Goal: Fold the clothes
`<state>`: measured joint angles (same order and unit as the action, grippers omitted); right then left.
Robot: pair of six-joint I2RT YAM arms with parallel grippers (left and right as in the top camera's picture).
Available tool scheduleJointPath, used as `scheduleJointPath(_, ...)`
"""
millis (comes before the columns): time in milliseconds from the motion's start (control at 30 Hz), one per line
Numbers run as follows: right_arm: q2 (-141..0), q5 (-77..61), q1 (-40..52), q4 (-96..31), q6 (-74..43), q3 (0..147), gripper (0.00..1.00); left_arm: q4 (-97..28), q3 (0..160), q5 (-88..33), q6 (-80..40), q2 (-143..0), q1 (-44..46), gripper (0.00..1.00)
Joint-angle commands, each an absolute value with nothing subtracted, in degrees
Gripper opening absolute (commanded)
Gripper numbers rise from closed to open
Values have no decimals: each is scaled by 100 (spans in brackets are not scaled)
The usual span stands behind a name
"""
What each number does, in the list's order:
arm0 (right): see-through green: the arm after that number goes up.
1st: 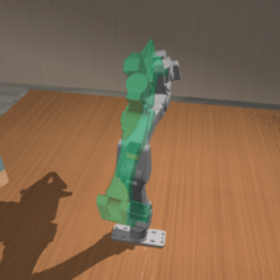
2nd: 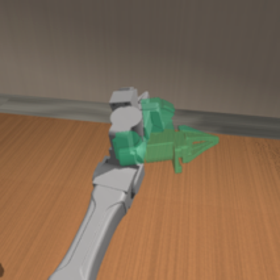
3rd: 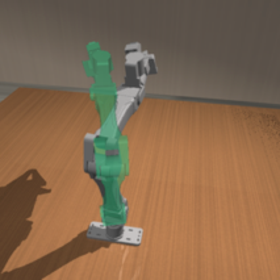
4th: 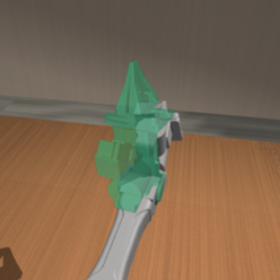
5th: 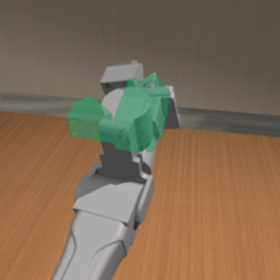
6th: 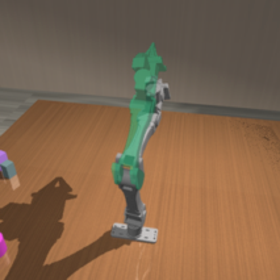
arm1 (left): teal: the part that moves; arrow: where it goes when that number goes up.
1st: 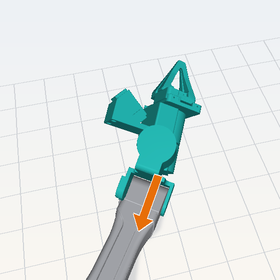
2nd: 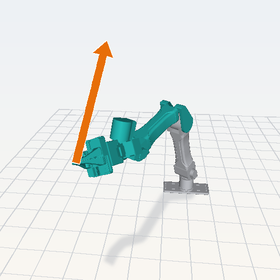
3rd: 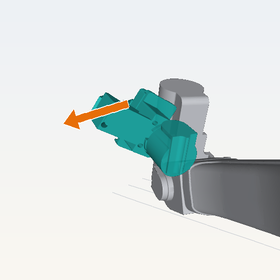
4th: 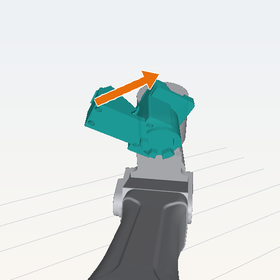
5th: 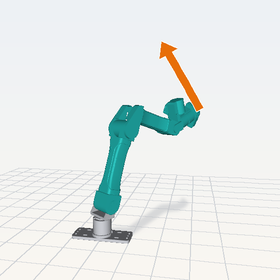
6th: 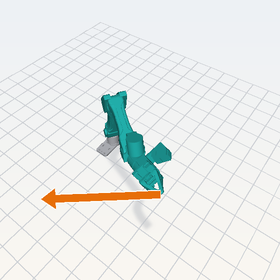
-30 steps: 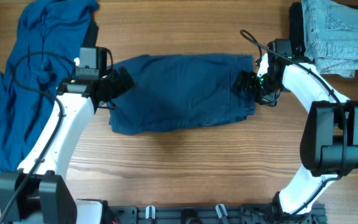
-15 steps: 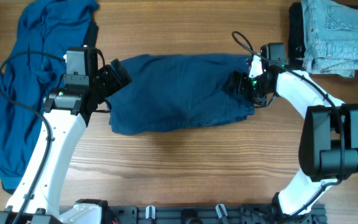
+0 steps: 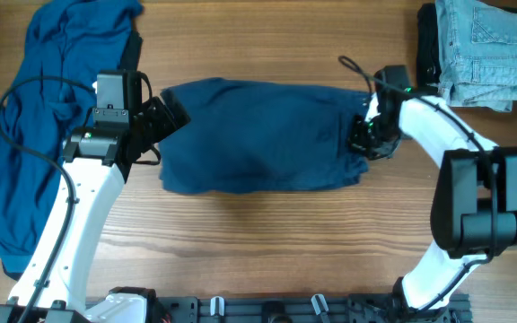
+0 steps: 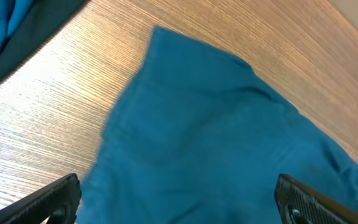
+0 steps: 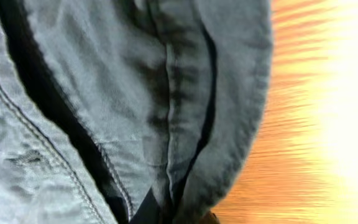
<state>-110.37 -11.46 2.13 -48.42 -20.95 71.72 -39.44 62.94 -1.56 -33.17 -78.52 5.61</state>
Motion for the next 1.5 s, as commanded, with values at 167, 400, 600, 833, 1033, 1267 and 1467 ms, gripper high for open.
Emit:
scheduleJointPath(167, -10591, 1210, 30, -6506, -1852, 8464, 4, -3933, 6267, -207, -3330, -7865, 578, 100)
scheduleJointPath(400, -10475, 1280, 561, -7207, -1817, 9461, 4, -4001, 6259, -207, -3330, -7865, 578, 100)
scheduleJointPath(600, -10479, 143, 1898, -6530, -1822, 9535, 4, -4014, 6259, -180, -3332, -7865, 572, 100)
scheduleJointPath(833, -10479, -54, 2882, -5970, -2574, 9522, 4, -4018, 6259, -158, -3332, -7865, 572, 100)
scheduleJointPath(1033, -10475, 685, 2740, -6034, -3006, 9526, 4, -4209, 6259, 73, -3330, -7865, 554, 100)
scheduleJointPath(1267, -10171, 1890, 1485, -6812, -2932, 9526, 4, -4230, 6259, 102, -3330, -7865, 528, 100)
scheduleJointPath(1467, -9719, 1916, 740, -6976, -2370, 9529, 4, -4230, 6259, 97, -3332, -7865, 528, 100)
